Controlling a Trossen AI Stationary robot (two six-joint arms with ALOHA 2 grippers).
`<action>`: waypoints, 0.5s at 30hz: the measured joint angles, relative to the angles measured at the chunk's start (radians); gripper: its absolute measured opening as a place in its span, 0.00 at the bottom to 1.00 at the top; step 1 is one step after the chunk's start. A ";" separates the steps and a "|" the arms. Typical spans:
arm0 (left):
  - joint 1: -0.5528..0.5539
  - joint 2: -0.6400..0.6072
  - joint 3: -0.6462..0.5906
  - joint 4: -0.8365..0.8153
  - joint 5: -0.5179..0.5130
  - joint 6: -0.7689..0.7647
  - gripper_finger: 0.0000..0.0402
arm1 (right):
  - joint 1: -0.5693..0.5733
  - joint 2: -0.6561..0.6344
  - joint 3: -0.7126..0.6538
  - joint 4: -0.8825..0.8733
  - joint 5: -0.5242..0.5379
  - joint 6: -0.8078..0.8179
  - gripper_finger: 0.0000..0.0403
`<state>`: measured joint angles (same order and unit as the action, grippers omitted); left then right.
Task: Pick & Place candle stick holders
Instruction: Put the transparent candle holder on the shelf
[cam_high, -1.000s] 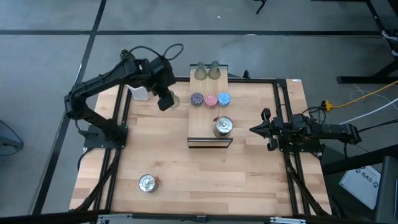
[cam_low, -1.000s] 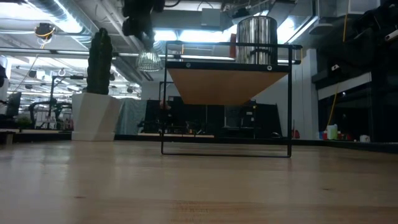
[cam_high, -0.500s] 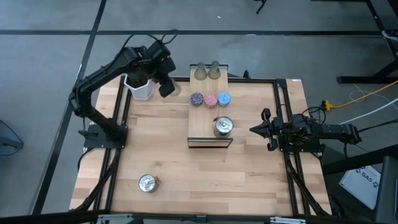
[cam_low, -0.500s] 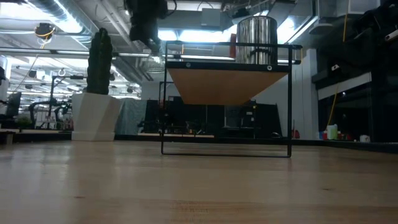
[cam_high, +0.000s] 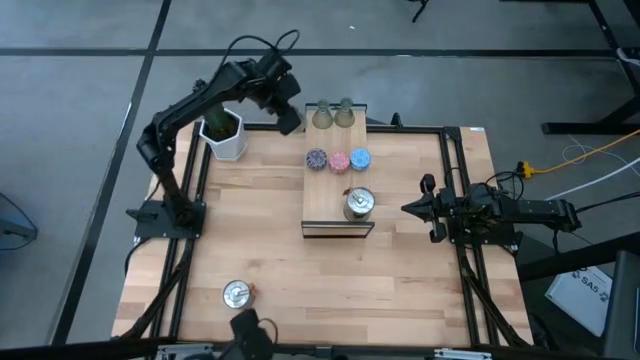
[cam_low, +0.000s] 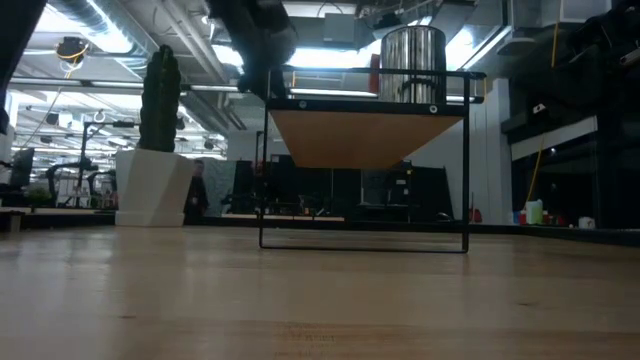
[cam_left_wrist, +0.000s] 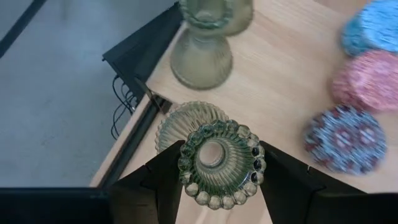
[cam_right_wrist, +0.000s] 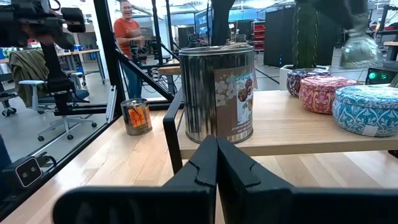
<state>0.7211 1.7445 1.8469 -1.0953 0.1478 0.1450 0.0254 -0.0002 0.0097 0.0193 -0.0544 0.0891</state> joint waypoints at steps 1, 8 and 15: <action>0.005 0.011 0.000 0.014 0.000 0.002 0.44 | 0.000 0.000 0.000 0.000 0.000 0.000 0.01; 0.035 0.055 0.000 0.070 0.001 0.012 0.44 | 0.000 0.000 0.000 0.000 0.000 0.000 0.01; 0.042 0.074 0.000 0.111 0.013 0.016 0.44 | 0.000 0.000 0.000 0.000 0.000 0.000 0.01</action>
<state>0.7636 1.8188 1.8469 -0.9840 0.1604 0.1612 0.0254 -0.0002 0.0097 0.0191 -0.0542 0.0890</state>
